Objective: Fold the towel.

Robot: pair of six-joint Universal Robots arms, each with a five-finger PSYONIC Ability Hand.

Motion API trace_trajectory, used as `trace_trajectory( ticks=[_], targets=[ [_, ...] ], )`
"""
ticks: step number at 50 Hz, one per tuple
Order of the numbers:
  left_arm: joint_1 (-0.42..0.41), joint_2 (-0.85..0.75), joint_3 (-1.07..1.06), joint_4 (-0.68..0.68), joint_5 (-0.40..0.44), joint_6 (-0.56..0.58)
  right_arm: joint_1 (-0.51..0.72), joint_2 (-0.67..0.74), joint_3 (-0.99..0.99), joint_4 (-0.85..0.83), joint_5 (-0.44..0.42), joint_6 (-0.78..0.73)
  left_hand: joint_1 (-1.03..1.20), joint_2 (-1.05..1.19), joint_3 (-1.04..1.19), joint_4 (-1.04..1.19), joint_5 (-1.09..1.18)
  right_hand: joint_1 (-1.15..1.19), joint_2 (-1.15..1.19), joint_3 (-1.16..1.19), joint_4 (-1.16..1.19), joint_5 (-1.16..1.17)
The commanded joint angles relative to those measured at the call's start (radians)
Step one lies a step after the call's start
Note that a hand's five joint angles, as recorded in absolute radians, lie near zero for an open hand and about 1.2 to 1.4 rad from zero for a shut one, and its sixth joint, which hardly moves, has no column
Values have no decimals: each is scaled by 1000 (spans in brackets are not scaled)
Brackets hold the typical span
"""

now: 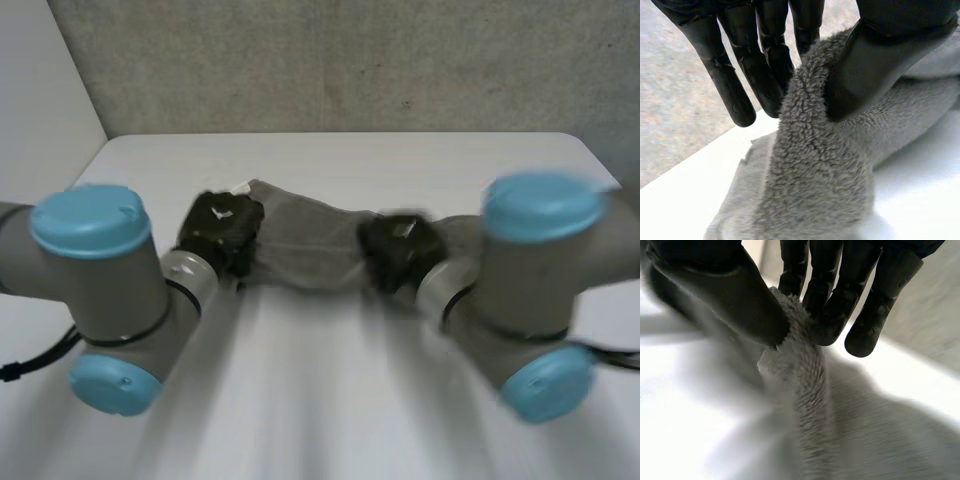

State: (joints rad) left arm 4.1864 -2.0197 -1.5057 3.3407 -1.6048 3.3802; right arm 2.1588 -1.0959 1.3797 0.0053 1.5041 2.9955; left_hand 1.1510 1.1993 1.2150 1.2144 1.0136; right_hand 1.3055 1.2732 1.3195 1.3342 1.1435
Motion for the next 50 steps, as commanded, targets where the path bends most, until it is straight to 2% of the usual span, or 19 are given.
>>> trace_trajectory(
  ticks=[1,7,14,19,21,27,29,34,35,36,38,39,41,44,50],
  targets=[
    [43,133,39,-42,6,2,-158,-234,-144,155,-48,-189,96,48,32,33,59,91,123,77,62,78],
    [43,260,117,-98,9,1,-186,-295,-342,322,-77,-227,96,48,32,33,59,91,123,77,62,78],
    [47,283,165,-153,12,7,-218,-226,-468,493,-81,-303,96,48,32,33,59,91,123,77,62,78],
    [52,205,176,-188,12,13,-211,-144,-490,530,-68,-408,96,48,32,33,59,91,123,77,62,78],
    [52,113,191,-202,13,25,-201,-87,-490,526,-68,-458,96,48,32,33,59,91,123,77,62,78],
    [53,-34,254,-198,11,74,-180,36,-525,496,-36,-489,90,42,26,27,53,91,123,77,62,78],
    [57,-132,341,-207,5,129,-156,109,-574,481,7,-497,90,42,26,27,53,91,123,77,62,78],
    [69,-175,407,-242,3,159,-139,159,-600,481,37,-484,84,36,20,21,47,91,123,77,62,78],
    [70,-174,406,-244,3,156,-137,157,-588,475,38,-477,81,33,17,18,44,-115,-82,-129,-143,-127],
    [70,-174,406,-244,3,156,-137,157,-588,475,38,-477,81,33,17,18,44,-117,-84,-131,-145,-129],
    [63,-159,395,-247,6,153,-128,136,-504,450,30,-417,75,27,11,12,38,-491,-458,-505,-519,-503],
    [63,-159,395,-247,6,153,-128,136,-504,450,30,-417,75,27,11,12,38,-492,-460,-506,-521,-505],
    [63,-152,381,-245,6,153,-114,78,-379,385,12,-337,72,24,8,9,35,-873,-840,-887,-901,-885],
    [63,-152,375,-245,8,153,-109,44,-310,346,-7,-309,70,21,6,6,32,-921,-889,-935,-950,-934],
    [72,-171,352,-244,6,154,-79,-85,-1,226,-85,-237,49,1,-15,-14,12,-980,-947,-994,-1009,-992]
  ],
)
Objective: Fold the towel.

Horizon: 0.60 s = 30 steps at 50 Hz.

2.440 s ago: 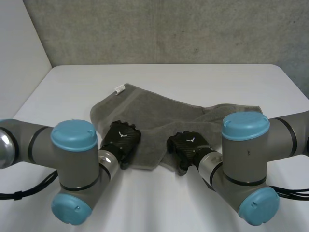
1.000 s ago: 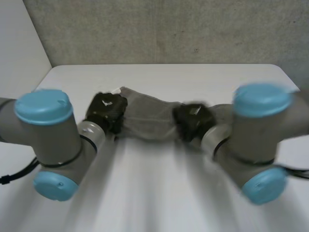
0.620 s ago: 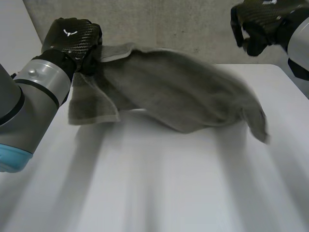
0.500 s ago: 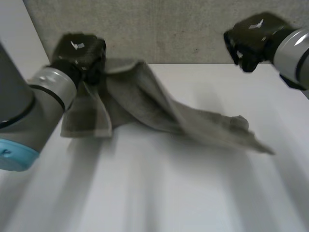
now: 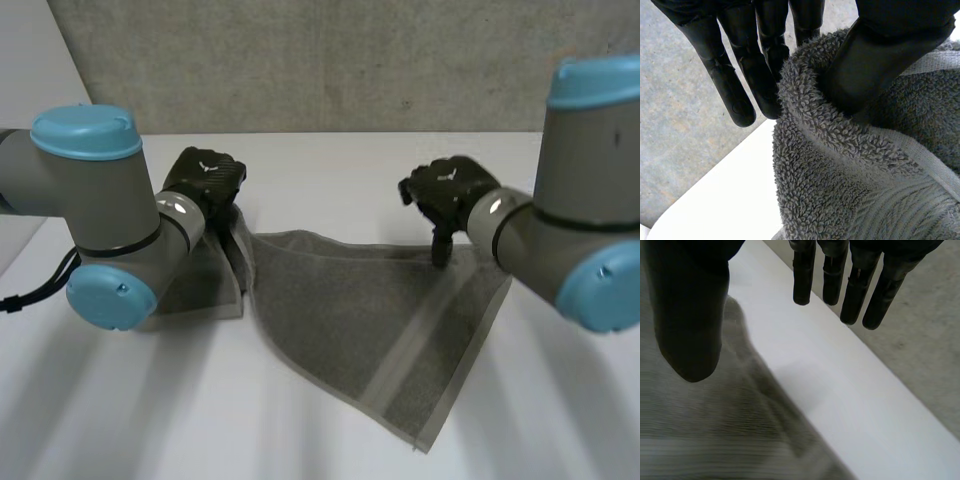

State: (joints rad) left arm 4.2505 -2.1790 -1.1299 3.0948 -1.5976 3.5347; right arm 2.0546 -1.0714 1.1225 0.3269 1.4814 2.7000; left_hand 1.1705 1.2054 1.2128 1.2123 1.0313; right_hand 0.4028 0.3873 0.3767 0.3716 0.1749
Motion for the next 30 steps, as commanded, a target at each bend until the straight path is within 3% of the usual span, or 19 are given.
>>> trace_trajectory(
  ticks=[1,12,17,30],
  targets=[
    [8,-12,-24,2,-1,0,25,-110,257,-95,-62,58,29,-5,-13,-12,-6,-77,-62,-51,-46,-24],
    [8,-5,-73,8,-2,-10,25,-308,706,-250,-156,46,9,-26,-33,-33,-26,-24,-9,2,7,29],
    [6,-5,-82,12,-2,-36,15,-413,874,-321,-231,-51,3,-32,-39,-39,-32,-18,-3,8,13,35],
    [3,2,-96,12,-4,-66,-36,-426,1019,-382,-320,-198,3,-32,-39,-39,-32,40,56,66,71,94]
  ],
)
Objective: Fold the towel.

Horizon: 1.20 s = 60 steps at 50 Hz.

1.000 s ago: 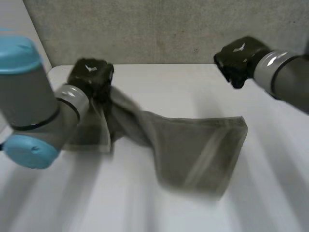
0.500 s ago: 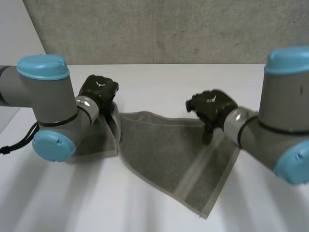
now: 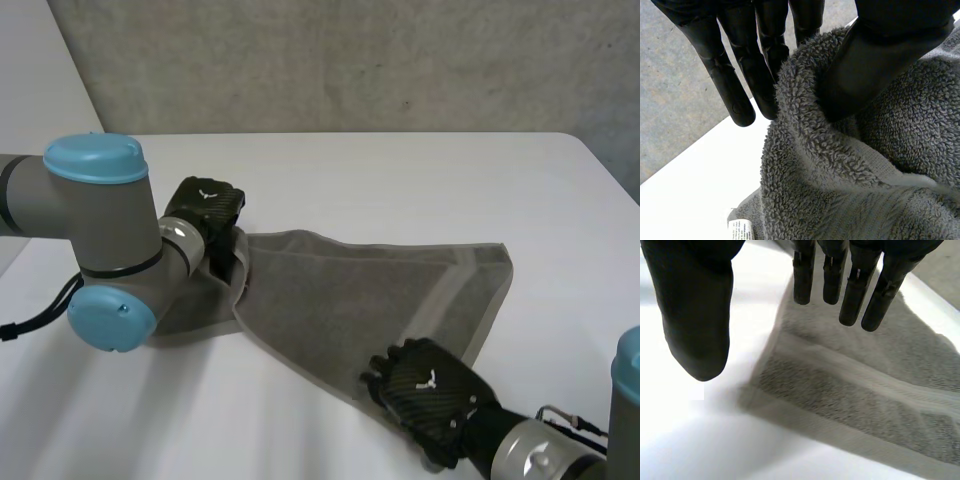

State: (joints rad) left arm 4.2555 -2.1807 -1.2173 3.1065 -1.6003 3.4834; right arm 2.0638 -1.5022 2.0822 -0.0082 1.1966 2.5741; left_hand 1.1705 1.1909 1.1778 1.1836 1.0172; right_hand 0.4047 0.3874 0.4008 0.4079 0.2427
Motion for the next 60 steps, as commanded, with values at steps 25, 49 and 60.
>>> trace_trajectory(
  ticks=[25,49,60],
  targets=[
    [-9,6,-22,0,-1,-26,-73,79,64,-127,-78,-137,3,-17,-4,-10,-18,103,120,107,100,90],
    [-11,2,-24,0,-1,-29,-67,155,38,-180,-77,-167,0,-20,-7,-13,-21,232,249,236,229,220],
    [-11,6,-39,9,-1,-29,-67,175,32,-188,-72,-167,-3,-23,-10,-16,-24,288,305,292,285,275]
  ],
)
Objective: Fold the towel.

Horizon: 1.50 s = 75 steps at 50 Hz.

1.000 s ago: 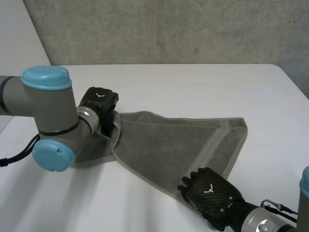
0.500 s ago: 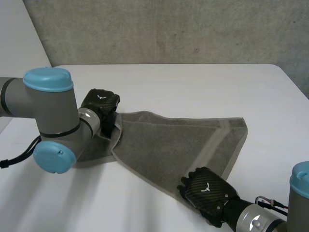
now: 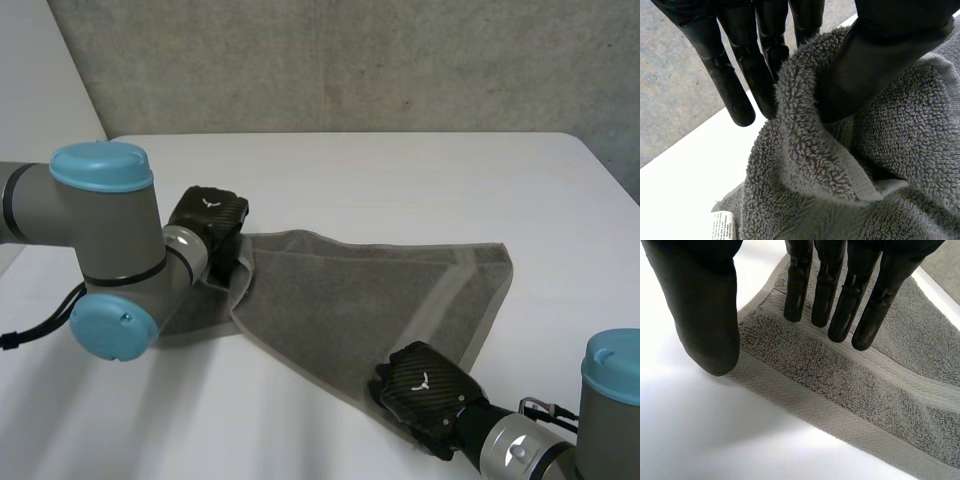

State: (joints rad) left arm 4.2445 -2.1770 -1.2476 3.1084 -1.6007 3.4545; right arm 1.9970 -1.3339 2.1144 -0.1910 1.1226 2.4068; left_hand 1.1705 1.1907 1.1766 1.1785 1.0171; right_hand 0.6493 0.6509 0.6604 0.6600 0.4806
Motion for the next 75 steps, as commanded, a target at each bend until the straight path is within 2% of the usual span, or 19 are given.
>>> trace_trajectory(
  ticks=[1,12,17,25,39,41,42,44,45,47,56,58,69,75],
  targets=[
    [0,2,-12,7,1,0,0,7,-1,-7,3,0,-9,-29,-15,-17,-30,49,48,38,38,43],
    [0,2,-13,9,1,0,0,15,-1,-15,5,0,-12,-32,-18,-20,-33,161,159,150,150,155],
    [0,3,-13,9,1,0,0,13,-5,-19,6,0,-15,-35,-21,-23,-36,436,434,425,425,430],
    [0,8,-13,9,-1,0,0,13,-20,-19,6,5,-20,-41,-27,-28,-42,742,740,731,731,736],
    [-1,13,-15,7,-1,-14,2,7,-50,-15,14,8,-32,-52,-38,-40,-53,747,745,736,736,741],
    [-1,14,-19,7,-1,-15,0,-4,-66,13,14,9,-35,-55,-41,-43,-56,512,510,500,501,506],
    [-1,14,-19,7,-1,-15,0,-4,-67,13,14,9,-35,-55,-41,-43,-56,510,509,499,499,504],
    [-1,17,-26,9,1,-15,-9,-57,-71,66,-7,-5,-44,-64,-50,-52,-65,183,181,172,172,177],
    [-1,17,-26,9,1,-15,-9,-57,-71,67,-7,-5,-44,-64,-50,-52,-65,181,180,170,171,176],
    [-1,19,-29,9,1,-15,-15,-108,-74,108,-29,-52,-50,-70,-56,-58,-71,-18,-19,-29,-28,-23],
    [-3,17,-29,9,1,-17,-75,-110,-73,206,-129,-278,-85,-105,-91,-93,-106,-45,-46,-56,-55,-50],
    [-3,17,-30,9,1,-17,-86,-73,-76,248,-152,-337,-91,-111,-97,-99,-112,-45,-46,-56,-55,-50],
    [-3,17,-41,9,1,-17,-99,51,-82,259,-217,-449,-91,-111,-97,-99,-112,-68,-70,-79,-79,-74],
    [-3,16,-44,12,1,-17,-115,56,-79,255,-241,-457,-91,-111,-97,-99,-112,-89,-90,-100,-99,-95]
  ],
)
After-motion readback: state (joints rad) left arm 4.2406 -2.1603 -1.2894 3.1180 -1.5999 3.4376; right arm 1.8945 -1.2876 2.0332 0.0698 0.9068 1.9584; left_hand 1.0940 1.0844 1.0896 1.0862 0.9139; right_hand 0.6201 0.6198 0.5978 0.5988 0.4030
